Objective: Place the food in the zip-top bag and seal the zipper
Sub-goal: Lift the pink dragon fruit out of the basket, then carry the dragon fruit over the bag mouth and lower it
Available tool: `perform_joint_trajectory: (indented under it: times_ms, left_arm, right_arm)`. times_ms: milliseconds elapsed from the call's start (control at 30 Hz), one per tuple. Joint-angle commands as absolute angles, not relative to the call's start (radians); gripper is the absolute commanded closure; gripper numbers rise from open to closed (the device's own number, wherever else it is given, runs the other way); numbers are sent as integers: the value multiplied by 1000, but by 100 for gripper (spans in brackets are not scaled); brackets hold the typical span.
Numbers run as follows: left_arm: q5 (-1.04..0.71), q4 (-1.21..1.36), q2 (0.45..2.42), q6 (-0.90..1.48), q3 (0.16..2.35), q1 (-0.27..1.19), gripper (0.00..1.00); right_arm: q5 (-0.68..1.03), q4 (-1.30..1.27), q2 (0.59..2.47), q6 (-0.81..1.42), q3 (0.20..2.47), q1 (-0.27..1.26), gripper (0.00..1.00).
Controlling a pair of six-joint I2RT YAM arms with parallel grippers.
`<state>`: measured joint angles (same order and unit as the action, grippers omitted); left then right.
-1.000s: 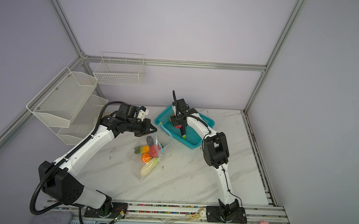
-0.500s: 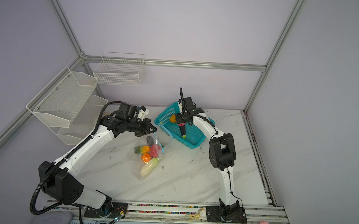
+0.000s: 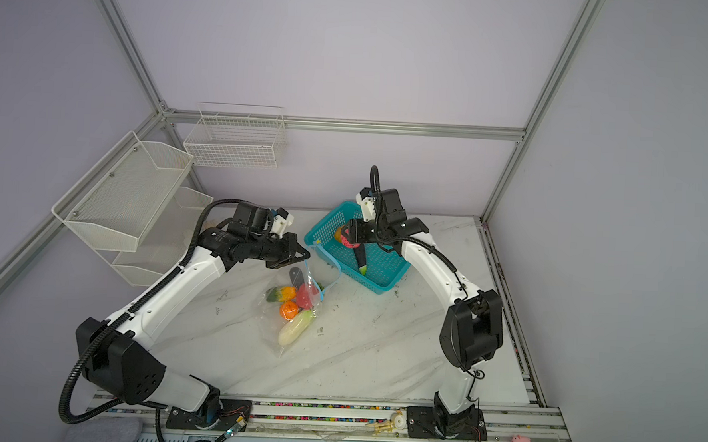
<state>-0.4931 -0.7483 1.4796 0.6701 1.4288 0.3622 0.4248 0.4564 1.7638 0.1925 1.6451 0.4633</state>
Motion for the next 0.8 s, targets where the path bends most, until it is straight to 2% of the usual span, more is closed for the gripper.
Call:
perform_joint_trajectory:
  times_ms: [0, 233, 767]
  left_arm:
    - [-520, -706, 1465, 676, 1424, 368, 100]
    - [-528, -705, 1479, 673, 1446, 374, 100]
    - [-523, -705, 1470, 672, 1460, 384, 100]
  right_arm:
    - [555, 403, 1700, 259, 1571, 460, 39]
    - [657, 396, 1642, 274, 1510, 491, 38]
    - [660, 402, 1714, 282, 1528, 577, 39]
